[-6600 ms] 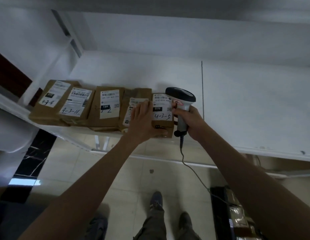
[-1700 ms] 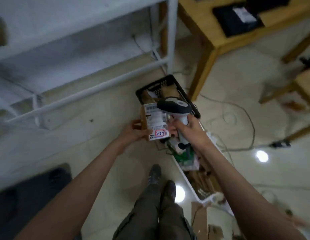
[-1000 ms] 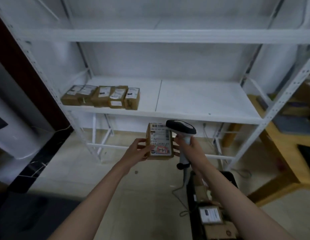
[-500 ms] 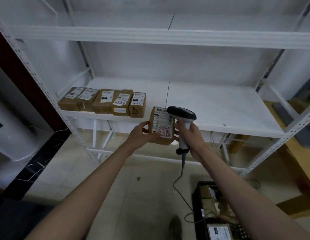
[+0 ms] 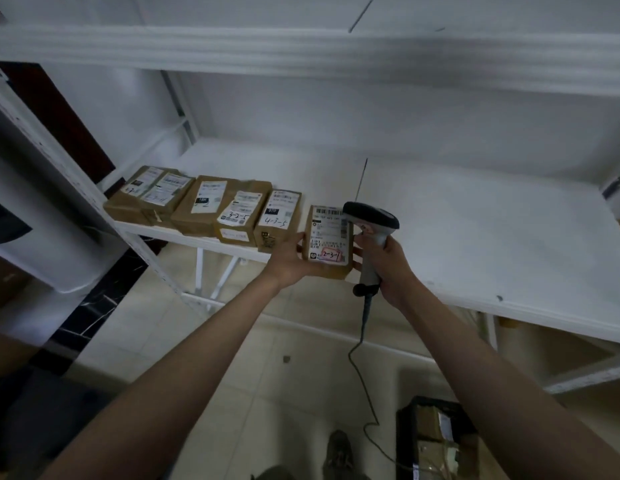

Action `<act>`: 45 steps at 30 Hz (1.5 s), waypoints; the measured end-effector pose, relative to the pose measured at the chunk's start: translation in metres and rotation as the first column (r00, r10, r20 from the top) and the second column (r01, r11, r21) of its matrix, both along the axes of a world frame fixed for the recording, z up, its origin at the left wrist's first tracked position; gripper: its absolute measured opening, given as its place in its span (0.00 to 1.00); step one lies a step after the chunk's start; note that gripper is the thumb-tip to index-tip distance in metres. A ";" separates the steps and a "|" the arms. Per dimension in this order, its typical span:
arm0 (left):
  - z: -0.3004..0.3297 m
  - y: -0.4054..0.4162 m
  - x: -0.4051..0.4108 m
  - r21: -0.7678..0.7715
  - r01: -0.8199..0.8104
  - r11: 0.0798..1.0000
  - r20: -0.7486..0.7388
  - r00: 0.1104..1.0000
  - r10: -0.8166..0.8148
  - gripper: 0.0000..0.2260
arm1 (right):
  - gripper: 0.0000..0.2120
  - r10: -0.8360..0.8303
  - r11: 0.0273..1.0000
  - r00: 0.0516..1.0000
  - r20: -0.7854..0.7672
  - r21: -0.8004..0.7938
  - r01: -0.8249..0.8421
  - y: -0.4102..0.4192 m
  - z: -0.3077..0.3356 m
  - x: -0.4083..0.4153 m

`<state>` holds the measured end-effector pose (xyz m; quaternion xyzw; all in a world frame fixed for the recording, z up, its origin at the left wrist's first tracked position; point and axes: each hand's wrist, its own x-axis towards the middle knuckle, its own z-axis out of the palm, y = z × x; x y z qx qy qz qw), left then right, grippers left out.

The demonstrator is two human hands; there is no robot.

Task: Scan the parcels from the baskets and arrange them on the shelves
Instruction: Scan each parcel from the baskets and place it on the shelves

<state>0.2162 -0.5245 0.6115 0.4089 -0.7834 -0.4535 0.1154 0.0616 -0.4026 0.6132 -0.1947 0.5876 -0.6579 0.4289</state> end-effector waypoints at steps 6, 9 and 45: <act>-0.001 -0.046 -0.026 -0.072 0.025 0.997 0.139 0.990 -0.015 0.34 | 0.11 0.019 0.997 0.999 0.032 0.072 -0.021 -0.050 -0.012 -0.021; -0.008 -0.070 -0.036 -0.130 0.049 0.990 0.193 0.981 -0.023 0.34 | 0.14 0.004 0.994 0.997 0.071 0.107 -0.012 -0.074 -0.018 -0.027; -0.048 0.080 -0.172 -0.210 0.846 0.489 0.246 0.530 -0.811 0.14 | 0.08 -0.828 0.543 0.560 -0.009 0.239 0.805 0.130 -0.046 0.005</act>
